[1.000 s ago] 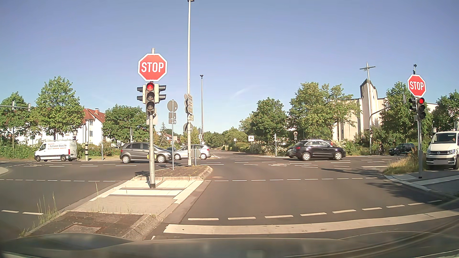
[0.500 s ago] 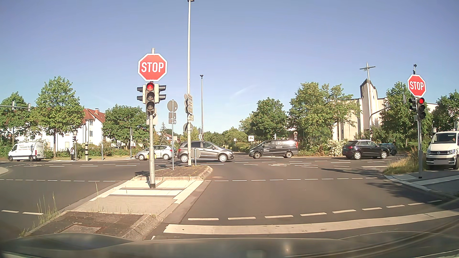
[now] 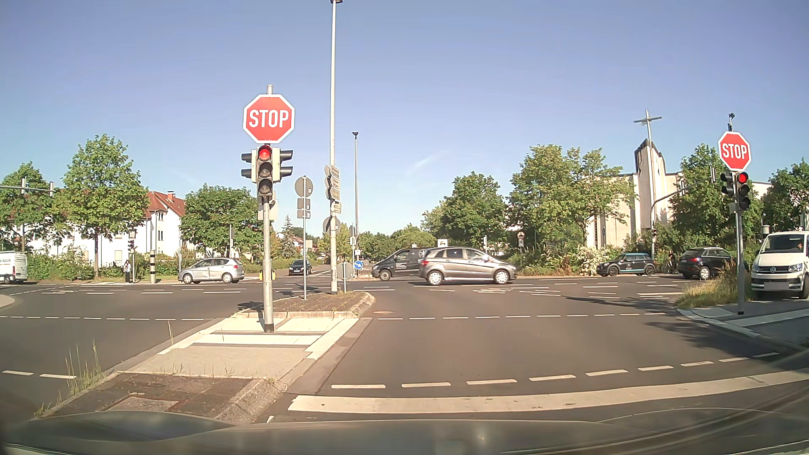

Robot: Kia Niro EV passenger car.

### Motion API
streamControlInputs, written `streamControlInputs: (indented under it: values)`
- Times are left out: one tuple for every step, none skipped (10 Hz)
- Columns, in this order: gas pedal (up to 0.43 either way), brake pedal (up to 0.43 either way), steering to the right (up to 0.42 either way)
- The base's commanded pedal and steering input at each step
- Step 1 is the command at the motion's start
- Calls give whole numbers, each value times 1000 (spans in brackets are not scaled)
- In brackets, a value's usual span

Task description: Follow the waypoints while adhering to traffic rules and regulations

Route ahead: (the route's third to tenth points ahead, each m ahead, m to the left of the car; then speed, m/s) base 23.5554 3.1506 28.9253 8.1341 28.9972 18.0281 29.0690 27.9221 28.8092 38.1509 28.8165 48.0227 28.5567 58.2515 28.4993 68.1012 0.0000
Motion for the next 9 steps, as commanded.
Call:
streamControlInputs:
  values:
    - [0,305,19]
    - [0,305,19]
    - [0,311,19]
    - [0,305,19]
    - [0,305,19]
    - [0,305,20]
    - [0,305,19]
    - [0,305,20]
    - [0,305,20]
